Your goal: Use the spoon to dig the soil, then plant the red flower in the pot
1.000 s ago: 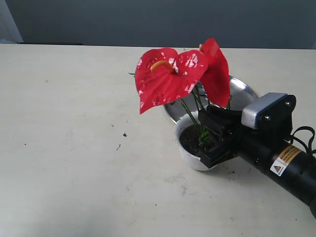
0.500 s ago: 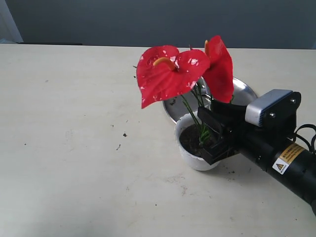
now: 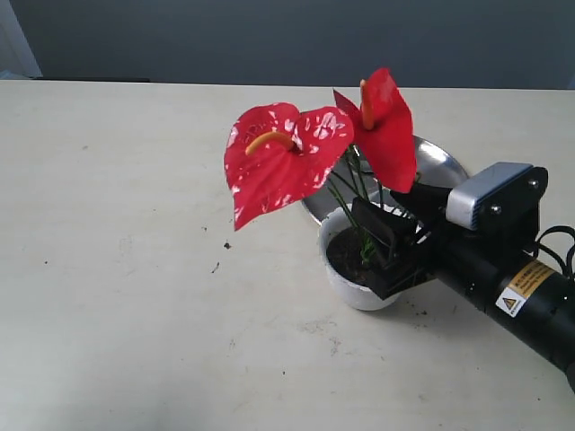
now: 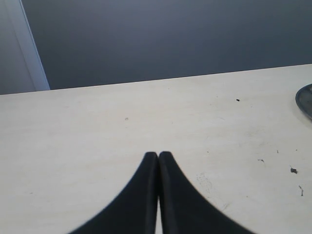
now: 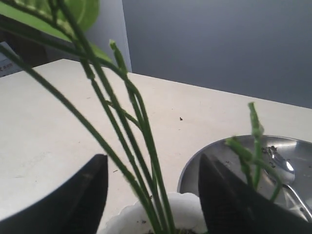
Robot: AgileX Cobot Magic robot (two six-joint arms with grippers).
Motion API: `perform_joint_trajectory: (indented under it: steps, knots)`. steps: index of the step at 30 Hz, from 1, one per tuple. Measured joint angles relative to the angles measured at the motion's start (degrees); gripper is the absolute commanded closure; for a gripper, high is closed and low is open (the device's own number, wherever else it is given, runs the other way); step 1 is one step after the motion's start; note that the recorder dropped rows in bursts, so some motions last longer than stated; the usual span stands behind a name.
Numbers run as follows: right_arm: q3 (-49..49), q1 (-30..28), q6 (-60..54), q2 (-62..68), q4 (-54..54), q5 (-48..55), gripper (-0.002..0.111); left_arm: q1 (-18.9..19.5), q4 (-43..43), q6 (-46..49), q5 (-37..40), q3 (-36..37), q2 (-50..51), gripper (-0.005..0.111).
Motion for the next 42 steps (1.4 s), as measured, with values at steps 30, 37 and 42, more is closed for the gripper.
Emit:
perform_joint_trajectory:
  steps: [30, 37, 42]
  knots:
    - [-7.5, -0.5, -37.1, -51.6, 44.1, 53.4, 0.109, 0.0, 0.0, 0.0, 0.0, 0.0, 0.0, 0.106]
    - [-7.6, -0.5, -39.8, -54.1, 46.4, 53.5, 0.109, 0.0, 0.0, 0.0, 0.0, 0.0, 0.0, 0.106]
    - [-7.6, -0.5, -40.2, -54.3, 46.3, 53.8, 0.109, 0.0, 0.0, 0.0, 0.0, 0.0, 0.0, 0.106]
